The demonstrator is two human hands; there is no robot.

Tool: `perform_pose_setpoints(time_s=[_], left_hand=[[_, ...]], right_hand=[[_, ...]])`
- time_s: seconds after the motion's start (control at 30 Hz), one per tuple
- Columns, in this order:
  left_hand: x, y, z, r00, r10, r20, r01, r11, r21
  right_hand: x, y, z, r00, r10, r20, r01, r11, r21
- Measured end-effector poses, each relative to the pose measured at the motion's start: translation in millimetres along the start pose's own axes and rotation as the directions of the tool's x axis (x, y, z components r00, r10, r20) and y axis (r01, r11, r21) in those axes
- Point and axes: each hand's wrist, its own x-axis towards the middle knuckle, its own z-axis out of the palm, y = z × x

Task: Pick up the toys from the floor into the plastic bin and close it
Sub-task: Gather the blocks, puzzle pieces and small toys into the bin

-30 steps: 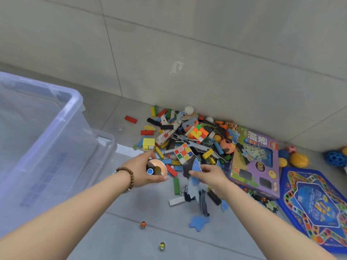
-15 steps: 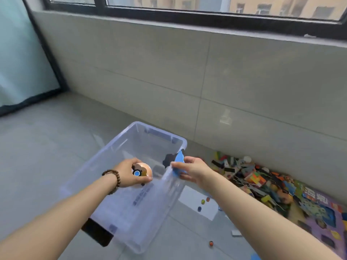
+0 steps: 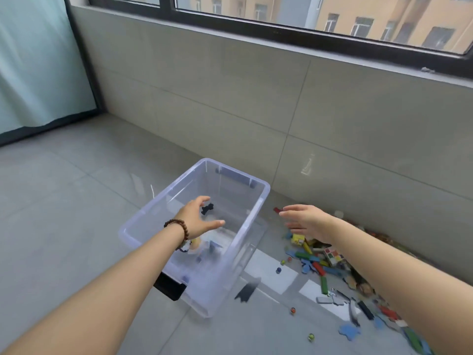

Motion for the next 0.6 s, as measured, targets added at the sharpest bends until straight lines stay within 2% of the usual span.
perform_pose_setpoints(time_s=[0.17, 0.3, 0.43, 0.6], left_hand=[[-27, 53, 32, 0.987, 0.106, 0.124, -0.115, 0.991, 0.067], [-30, 73, 91, 0.952, 0.089, 0.292, -0.135, 0.981, 0.141], [-4, 56, 160, 0.910, -0.026, 0.414, -0.126, 0.934, 0.334], [39, 3, 240, 0.860, -0.208, 0.466, -0.059, 0.866, 0.496]], right_hand=[[-57, 27, -68, 0.999, 0.007, 0.039, -0.002, 0.992, -0.123], [-68, 77, -104, 0.994, 0.054, 0.097, -0.034, 0.981, -0.191], [-43, 144, -125, 0.983, 0.145, 0.111, -0.114, 0.962, -0.249], [5, 243, -128, 0.957, 0.279, 0.083, -0.259, 0.946, -0.195]])
